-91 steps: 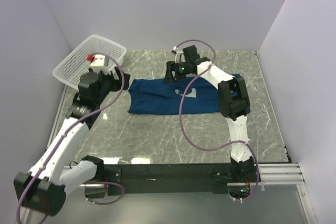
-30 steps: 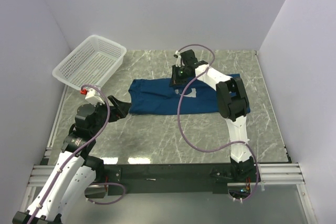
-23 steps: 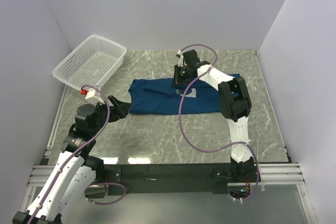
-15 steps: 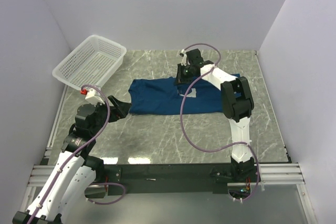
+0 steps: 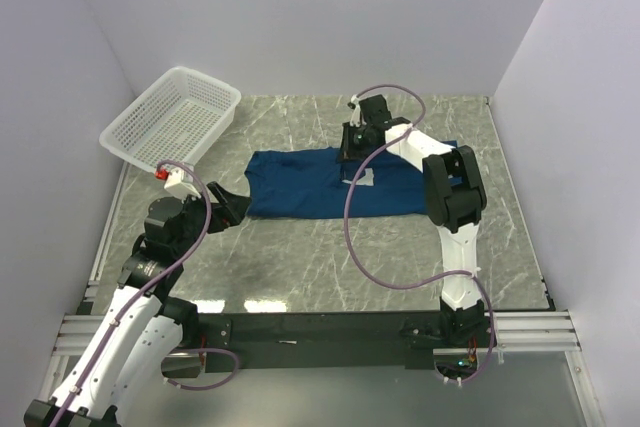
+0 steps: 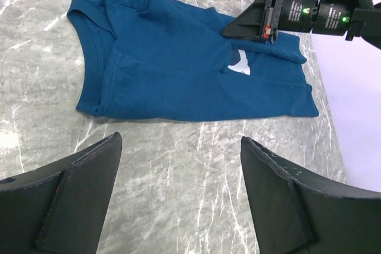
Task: Fold and stack the t-shirts
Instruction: Fold the tshirt
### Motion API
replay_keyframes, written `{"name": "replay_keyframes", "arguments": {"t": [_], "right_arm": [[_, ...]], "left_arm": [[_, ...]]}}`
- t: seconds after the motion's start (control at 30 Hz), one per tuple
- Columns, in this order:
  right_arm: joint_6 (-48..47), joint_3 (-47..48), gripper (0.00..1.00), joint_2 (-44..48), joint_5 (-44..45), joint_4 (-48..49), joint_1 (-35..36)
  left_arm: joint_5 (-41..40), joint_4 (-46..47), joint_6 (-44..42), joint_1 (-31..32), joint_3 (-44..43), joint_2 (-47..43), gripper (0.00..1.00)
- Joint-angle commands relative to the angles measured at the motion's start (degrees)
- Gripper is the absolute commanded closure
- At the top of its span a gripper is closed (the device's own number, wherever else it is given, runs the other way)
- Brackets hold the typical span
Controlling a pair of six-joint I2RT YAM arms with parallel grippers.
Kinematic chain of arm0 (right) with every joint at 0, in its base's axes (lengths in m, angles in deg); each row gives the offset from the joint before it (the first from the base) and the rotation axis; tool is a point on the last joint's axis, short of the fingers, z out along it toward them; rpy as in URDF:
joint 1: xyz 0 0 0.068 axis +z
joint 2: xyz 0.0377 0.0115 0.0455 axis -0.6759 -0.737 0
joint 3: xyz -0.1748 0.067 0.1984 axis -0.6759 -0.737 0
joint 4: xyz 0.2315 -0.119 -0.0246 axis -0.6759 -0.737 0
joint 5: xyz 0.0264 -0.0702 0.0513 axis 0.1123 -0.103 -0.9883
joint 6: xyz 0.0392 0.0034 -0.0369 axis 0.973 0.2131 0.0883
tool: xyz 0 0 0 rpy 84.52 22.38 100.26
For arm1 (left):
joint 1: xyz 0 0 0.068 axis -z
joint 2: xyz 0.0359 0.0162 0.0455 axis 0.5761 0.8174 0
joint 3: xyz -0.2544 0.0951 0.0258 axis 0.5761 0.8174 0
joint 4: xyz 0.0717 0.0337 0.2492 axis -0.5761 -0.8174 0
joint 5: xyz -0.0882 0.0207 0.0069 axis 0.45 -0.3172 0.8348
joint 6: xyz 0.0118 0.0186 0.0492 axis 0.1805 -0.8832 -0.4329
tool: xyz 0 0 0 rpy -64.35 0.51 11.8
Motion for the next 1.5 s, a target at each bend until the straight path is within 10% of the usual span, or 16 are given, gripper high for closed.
{"name": "replay_keyframes", "arguments": {"t": [0.0,0.57,0.73,0.9,1.27,1.47], "right_arm": [[0.50,-0.58,0.92,4.47,1.62,2.49,-0.90],[-6.51,-4.45,0.48,9.47,4.81,3.64,-3.00],[-48.11,-9.70,0.38,19.30,-20.22,-10.38,-3.71],[-91.81,-32.25,0.33,38.26,-24.93,-19.31,-3.62],[-91.88,-44.69,0.34,45.77,-21.40,-16.76,-7.13],[-90.03,-46.46,0.34,48.06,-22.19,-15.35,-8.80]], "left_arm": [[1.35,2.16,-0.13,-0.02,-1.06,0.20,0.14],[3.81,9.19,5.99,-0.02,2.36,7.58,0.15],[-1.82,10.41,17.60,-0.02,5.87,15.22,0.17],[-3.57,17.10,27.19,0.77,8.61,25.04,0.20],[-12.08,15.62,34.04,5.08,0.00,45.97,0.25],[-17.19,7.70,36.51,5.08,-3.87,51.79,0.43]]}}
